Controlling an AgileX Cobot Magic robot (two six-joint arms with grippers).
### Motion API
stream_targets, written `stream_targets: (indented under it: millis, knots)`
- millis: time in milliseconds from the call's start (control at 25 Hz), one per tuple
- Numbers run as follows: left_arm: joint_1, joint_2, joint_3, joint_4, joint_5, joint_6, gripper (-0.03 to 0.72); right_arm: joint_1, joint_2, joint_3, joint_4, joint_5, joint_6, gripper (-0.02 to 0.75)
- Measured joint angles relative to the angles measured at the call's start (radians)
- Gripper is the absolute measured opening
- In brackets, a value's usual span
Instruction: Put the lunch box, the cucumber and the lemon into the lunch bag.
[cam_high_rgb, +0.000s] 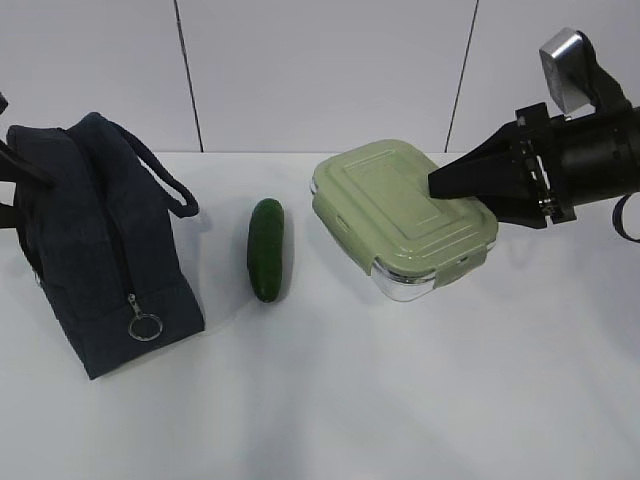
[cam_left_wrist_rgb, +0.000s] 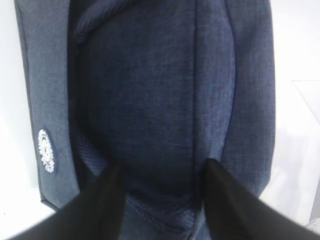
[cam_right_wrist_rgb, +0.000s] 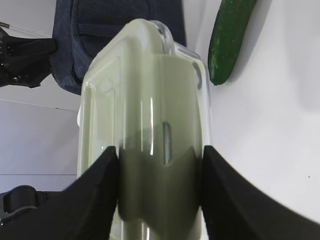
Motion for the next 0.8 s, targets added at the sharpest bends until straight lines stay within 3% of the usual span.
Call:
stream_targets:
  millis: [440, 800]
  knots:
    - [-0.042, 0.0, 0.0, 0.011, -0.018, 0.0, 0.061, 0.0, 0.0, 0.0, 0.0, -0.002, -0.002, 0.386]
    - [-0.103, 0.0, -0.001, 0.099, 0.021, 0.0, 0.036, 0.0, 0.0, 0.0, 0.0, -0.002, -0.002, 0.386]
